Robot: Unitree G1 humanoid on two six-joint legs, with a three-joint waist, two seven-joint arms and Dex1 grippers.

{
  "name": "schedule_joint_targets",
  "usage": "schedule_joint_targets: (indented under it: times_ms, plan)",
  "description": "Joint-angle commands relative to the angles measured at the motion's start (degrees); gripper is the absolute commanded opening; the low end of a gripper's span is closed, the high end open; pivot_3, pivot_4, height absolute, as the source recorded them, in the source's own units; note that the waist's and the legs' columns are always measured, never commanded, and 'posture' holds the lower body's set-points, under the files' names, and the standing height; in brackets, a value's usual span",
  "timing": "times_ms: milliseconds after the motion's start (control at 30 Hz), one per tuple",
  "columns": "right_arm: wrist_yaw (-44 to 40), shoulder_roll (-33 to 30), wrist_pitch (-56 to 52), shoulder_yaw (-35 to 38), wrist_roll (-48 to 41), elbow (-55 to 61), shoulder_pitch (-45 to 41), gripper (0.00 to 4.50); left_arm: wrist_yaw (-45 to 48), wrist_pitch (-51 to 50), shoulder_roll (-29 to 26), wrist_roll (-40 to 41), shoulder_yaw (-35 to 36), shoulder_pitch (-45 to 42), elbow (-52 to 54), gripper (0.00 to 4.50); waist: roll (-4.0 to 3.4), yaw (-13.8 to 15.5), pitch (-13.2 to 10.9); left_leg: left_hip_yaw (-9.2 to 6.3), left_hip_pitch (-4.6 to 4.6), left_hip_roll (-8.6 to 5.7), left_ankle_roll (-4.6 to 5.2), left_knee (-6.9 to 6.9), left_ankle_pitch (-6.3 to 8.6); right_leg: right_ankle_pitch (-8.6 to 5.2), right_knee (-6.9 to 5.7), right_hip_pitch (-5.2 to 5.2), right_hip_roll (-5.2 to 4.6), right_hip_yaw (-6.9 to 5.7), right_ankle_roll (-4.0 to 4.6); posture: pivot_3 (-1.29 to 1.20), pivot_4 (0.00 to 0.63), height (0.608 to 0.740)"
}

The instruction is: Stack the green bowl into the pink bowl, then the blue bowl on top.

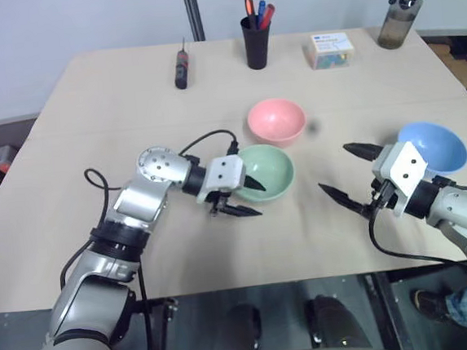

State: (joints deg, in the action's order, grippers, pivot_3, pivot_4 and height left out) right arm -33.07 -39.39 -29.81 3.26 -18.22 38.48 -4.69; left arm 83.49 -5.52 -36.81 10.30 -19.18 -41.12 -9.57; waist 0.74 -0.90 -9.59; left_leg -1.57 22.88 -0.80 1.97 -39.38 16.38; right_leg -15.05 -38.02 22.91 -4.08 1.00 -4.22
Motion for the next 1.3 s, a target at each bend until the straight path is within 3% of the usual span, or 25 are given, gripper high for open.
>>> schedule_joint_targets:
  times_ms: [33, 167, 300, 433, 733, 867, 933, 1000, 1133, 1300]
  plan:
    - [3.29, -1.46, -2.68, 2.94, 2.95, -0.72, -2.29, 4.50, -3.76, -5.26, -2.03, 6.08, 8.99, 1.28, 6.08, 3.61, 0.00, -0.02, 0.00, 0.00, 0.01, 0.02, 0.00, 0.00, 0.00, 0.00, 0.00, 0.00, -0.01, 0.00, 0.00, 0.00, 0.150, 0.740]
    - [-1.36, -3.24, 5.68, -0.78, 6.52, -10.83, -9.16, 4.50, -15.39, -8.18, 0.58, 12.51, 20.95, 8.91, 12.75, 3.61, -0.03, 0.03, 0.01, 0.04, -0.04, 0.11, 0.00, 0.00, 0.00, 0.00, 0.01, 0.01, -0.05, 0.06, 0.00, 0.00, 0.150, 0.740]
    - [-8.50, -2.81, 15.01, -9.30, 11.75, -26.43, -20.38, 4.50, -17.99, -19.49, -2.70, 21.62, 28.40, 15.55, 20.47, 3.61, 0.00, -1.05, -0.01, 0.09, -0.07, 0.15, -0.01, -0.01, 0.00, 0.01, 0.00, 0.01, -0.04, 0.10, -0.01, 0.00, 0.150, 0.740]
    - [-14.08, 2.51, 28.16, -18.15, 18.67, -46.27, -35.55, 4.50, -20.52, -24.17, -5.58, 28.07, 37.05, 25.81, 28.71, 3.61, -0.05, -1.90, -0.04, 0.16, -0.11, 0.26, -0.17, 0.06, -0.10, 0.01, 0.00, 0.09, 0.00, 0.16, 0.00, 0.00, 0.150, 0.740]
    - [-15.41, 13.40, 52.71, -26.91, 29.65, -84.95, -54.46, 4.50, -25.75, -28.27, -7.12, 34.83, 47.31, 38.21, 38.50, 3.61, -0.04, -1.31, -0.06, 0.12, 0.00, 0.16, -0.30, 0.13, -0.16, 0.01, 0.07, 0.15, -0.15, 0.13, 0.02, 0.00, 0.150, 0.740]
    - [-13.45, 16.27, 59.45, -27.97, 33.24, -95.49, -58.87, 3.60, -26.43, -29.30, -7.62, 37.85, 51.18, 43.44, 41.98, 3.71, -0.06, -1.64, -0.07, 0.11, -0.01, 0.20, -0.35, 0.25, -0.17, 0.00, 0.07, 0.19, -0.12, 0.14, 0.04, 0.00, 0.150, 0.740]
    - [-13.22, 16.77, 61.84, -27.76, 34.31, -98.59, -60.28, 2.55, -26.66, -29.38, -8.00, 39.15, 52.51, 44.75, 42.78, 3.71, -0.08, -1.46, -0.08, 0.11, 0.01, 0.20, -0.39, 0.29, -0.19, 0.00, 0.07, 0.25, -0.12, 0.14, 0.05, 0.00, 0.150, 0.740]
    - [-13.47, 17.16, 63.46, -27.65, 35.20, -100.84, -61.33, 1.87, -26.58, -28.77, -8.40, 39.40, 53.21, 45.37, 42.69, 3.71, -0.08, -1.47, -0.08, 0.11, 0.01, 0.19, -0.39, 0.28, -0.19, 0.00, 0.08, 0.23, -0.13, 0.13, 0.05, 0.00, 0.150, 0.740]
    - [-13.38, 17.37, 65.73, -27.41, 36.56, -103.18, -62.56, 0.07, -26.67, -27.37, -8.68, 39.01, 53.09, 45.46, 41.12, 3.71, -0.09, -1.51, -0.08, 0.11, -0.02, 0.19, -0.41, 0.28, -0.20, 0.00, 0.05, 0.22, -0.12, 0.14, 0.06, 0.00, 0.150, 0.740]
    - [-16.31, 14.64, 67.55, -25.16, 35.12, -100.61, -63.73, 0.07, -27.40, -24.77, -7.70, 36.91, 50.84, 44.21, 38.92, 3.71, -0.17, -1.54, -0.14, 0.13, -0.01, 0.19, -0.42, 0.30, -0.21, 0.00, 0.05, 0.25, -0.11, 0.16, 0.07, 0.00, 0.150, 0.740]
